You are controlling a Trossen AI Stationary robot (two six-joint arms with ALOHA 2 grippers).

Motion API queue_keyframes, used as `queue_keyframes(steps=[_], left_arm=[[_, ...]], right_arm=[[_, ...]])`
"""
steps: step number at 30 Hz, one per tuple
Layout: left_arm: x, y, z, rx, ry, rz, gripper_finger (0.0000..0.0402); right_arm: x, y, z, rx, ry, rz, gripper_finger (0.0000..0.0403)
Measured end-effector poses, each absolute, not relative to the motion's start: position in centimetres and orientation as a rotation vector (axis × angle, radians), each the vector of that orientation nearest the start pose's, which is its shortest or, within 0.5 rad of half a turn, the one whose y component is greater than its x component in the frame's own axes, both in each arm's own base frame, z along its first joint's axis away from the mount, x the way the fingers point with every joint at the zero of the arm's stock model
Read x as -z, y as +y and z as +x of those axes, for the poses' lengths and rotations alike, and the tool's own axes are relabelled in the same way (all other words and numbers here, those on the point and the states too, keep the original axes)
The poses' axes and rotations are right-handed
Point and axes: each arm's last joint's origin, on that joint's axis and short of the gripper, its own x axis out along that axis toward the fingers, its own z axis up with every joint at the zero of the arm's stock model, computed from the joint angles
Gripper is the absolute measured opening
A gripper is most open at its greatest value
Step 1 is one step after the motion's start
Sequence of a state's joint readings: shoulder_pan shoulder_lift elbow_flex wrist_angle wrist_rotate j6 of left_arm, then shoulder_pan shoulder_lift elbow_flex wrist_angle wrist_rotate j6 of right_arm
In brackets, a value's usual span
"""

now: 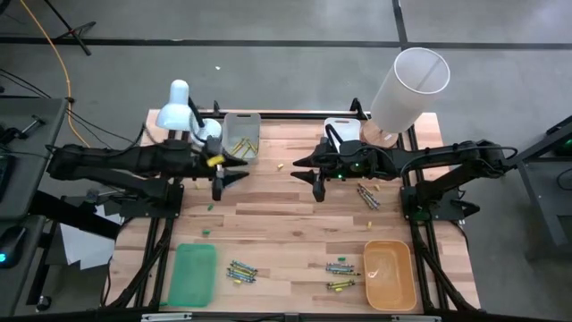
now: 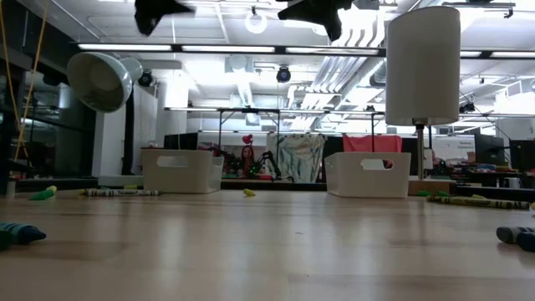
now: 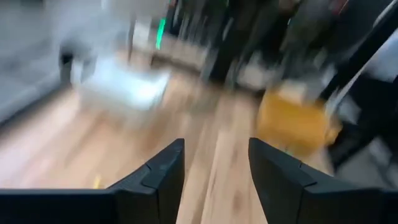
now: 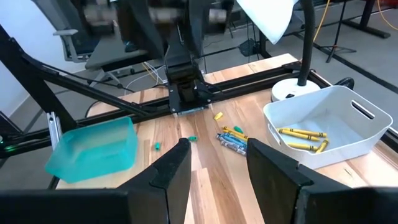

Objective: Sort crayons
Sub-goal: Put the yellow crayon into the gray bin

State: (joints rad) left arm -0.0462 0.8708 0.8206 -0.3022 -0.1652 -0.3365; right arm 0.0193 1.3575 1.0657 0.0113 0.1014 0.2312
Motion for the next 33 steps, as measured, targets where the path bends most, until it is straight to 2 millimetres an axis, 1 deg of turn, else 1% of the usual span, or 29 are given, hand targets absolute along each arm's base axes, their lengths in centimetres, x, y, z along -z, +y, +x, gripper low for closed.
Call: queue_keyframes(steps=[4, 7, 9, 11, 13, 16, 19, 22, 27, 33], left_arm=[[-29.4, 0.3, 19.4, -0.331, 0.722, -0.369, 0.0153], [-26.0, 0.9, 19.1, -0.537, 1.03, -0.493, 0.0143], [-23.6, 1.1, 18.7, -0.643, 1.194, -0.516, 0.0137], [-21.4, 1.3, 18.2, -0.707, 1.312, -0.51, 0.0131], [-19.6, 1.7, 17.9, -0.735, 1.362, -0.521, 0.0127], [-17.5, 2.7, 17.4, -0.759, 1.391, -0.574, 0.0123], [-16.3, 3.9, 16.8, -0.793, 1.411, -0.66, 0.012], [-15.9, 4.9, 16.4, -0.805, 1.41, -0.668, 0.0119], [-16.0, 6.3, 16.8, -0.742, 1.356, -0.612, 0.0119], [-15.3, 7.3, 16.5, -0.757, 1.41, -0.607, 0.0119]], right_arm=[[-32.2, 0.2, 30.9, 0.117, 0.27, 0.217, 0.015], [-32.2, 0.1, 30.9, 0.122, 0.269, 0.222, 0.015], [-32.2, -0.1, 30.9, 0.129, 0.268, 0.236, 0.015], [-32.1, -0.2, 30.9, 0.135, 0.27, 0.248, 0.015], [-32.1, -0.3, 30.9, 0.139, 0.27, 0.248, 0.015], [-32.1, -0.4, 30.9, 0.141, 0.271, 0.247, 0.015], [-32.1, -0.4, 30.9, 0.142, 0.272, 0.255, 0.015], [-32.1, -0.4, 30.9, 0.143, 0.272, 0.255, 0.015], [-32.1, -0.4, 30.9, 0.143, 0.272, 0.256, 0.015], [-32.1, -0.4, 30.8, 0.146, 0.274, 0.273, 0.015]])
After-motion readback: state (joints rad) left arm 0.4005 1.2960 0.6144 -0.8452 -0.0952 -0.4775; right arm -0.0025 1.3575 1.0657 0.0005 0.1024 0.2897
